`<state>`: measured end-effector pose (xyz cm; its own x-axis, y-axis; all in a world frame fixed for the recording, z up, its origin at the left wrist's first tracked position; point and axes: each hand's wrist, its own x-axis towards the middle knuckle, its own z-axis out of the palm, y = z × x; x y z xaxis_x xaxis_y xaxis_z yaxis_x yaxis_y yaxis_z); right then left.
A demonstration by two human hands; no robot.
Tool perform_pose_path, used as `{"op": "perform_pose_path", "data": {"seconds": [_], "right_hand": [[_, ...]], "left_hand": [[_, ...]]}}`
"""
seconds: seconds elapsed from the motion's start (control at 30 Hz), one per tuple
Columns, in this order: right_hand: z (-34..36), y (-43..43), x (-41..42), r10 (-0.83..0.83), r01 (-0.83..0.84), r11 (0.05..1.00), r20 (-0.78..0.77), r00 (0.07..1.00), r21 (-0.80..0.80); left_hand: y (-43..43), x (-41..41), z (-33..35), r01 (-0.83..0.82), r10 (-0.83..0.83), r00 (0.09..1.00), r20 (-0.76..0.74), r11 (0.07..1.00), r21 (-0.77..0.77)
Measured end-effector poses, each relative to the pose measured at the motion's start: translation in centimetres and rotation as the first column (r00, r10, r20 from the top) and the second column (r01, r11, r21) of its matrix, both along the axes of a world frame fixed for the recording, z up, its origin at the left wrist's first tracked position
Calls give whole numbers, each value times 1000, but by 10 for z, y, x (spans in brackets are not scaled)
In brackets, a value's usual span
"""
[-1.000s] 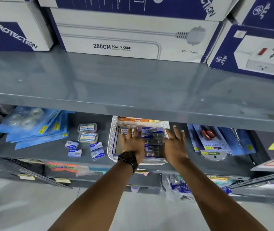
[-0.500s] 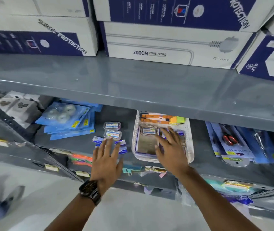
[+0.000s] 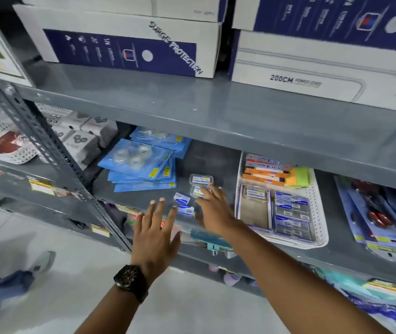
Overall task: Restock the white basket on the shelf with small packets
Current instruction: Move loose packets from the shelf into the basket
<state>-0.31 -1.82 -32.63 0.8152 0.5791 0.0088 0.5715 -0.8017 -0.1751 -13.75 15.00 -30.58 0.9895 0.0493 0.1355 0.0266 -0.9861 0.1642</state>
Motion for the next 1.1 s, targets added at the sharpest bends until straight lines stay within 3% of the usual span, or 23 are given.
{"op": "perform_pose_path", "data": {"seconds": [0.13,0.33,0.57,0.83,0.97,1.1], "right_hand": [[-11,19,15,8,-14,991,-42,999,-133],[-19,28,18,1,-16,989,-96,995,-150],[-9,-7,4,-52,50,994,21,998,97],[22,-138,-1,-260,232,916,45,965,327],[14,-210,-9,-384,362,896,41,922,257],[11,-250,-11,-463,463,886,-15,886,20]], "left_hand": [[13,3,-6,24,-24,1000,-5,999,-23],[27,16,-21,79,-78,995,-58,997,16],[36,45,-42,69,-74,981,-179,997,-34],[30,81,-69,-43,-6,967,-253,982,-186],[24,89,-80,-34,-15,970,-243,979,-199],[23,90,-94,-26,-16,968,-250,986,-164]]}}
